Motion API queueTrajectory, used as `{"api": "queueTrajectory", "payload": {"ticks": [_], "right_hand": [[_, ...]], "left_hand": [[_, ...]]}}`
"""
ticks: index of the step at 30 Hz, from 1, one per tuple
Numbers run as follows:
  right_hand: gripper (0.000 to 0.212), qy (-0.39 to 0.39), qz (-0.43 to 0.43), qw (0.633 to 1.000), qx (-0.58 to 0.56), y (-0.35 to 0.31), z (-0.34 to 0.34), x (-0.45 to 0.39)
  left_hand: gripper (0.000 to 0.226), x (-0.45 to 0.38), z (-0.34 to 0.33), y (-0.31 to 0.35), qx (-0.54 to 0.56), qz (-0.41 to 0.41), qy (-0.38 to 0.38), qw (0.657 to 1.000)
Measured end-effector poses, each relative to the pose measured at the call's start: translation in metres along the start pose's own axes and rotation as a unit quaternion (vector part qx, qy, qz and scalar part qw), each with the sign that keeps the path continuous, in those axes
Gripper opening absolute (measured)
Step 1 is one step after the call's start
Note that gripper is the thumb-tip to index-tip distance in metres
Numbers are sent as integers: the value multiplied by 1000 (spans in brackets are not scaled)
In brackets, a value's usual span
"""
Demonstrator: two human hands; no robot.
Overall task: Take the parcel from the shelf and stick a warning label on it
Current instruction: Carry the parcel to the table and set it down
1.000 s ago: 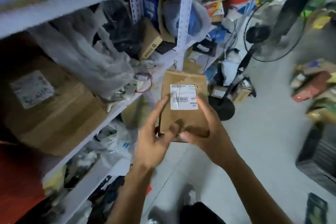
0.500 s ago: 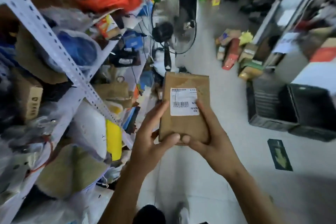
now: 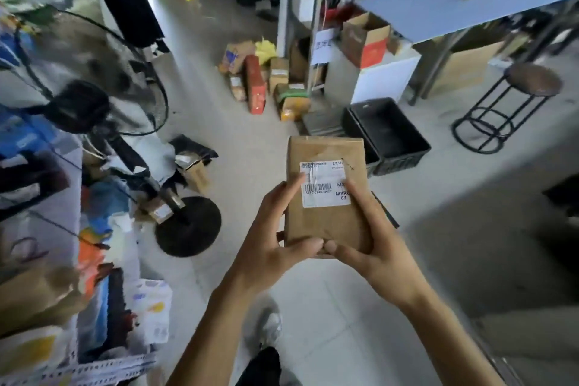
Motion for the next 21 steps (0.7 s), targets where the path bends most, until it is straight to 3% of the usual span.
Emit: {"api": "queueTrajectory", "payload": {"ticks": [5,11,21], "right_hand": [[72,149,-39,988,-27,14,65,-20],[73,288,-81,954,-13,42,143,-16],[76,343,-122,930,44,133,281,-36]], "left_hand": [[81,-93,-45,39,-14,-37,-137,990],[85,-169,-127,72,-32,-73,-270,959],[83,-283,-265,87,-55,-76,-311,946]]}}
Point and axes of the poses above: each hand's wrist, its own x-axis away from the middle knuckle, its own z-axis out of the back of the hand, y = z × x, the point moved 10 cm from there along -x, towards the middle knuckle, and after that the axes turned 9 degrees about z, right-handed, at the moved point
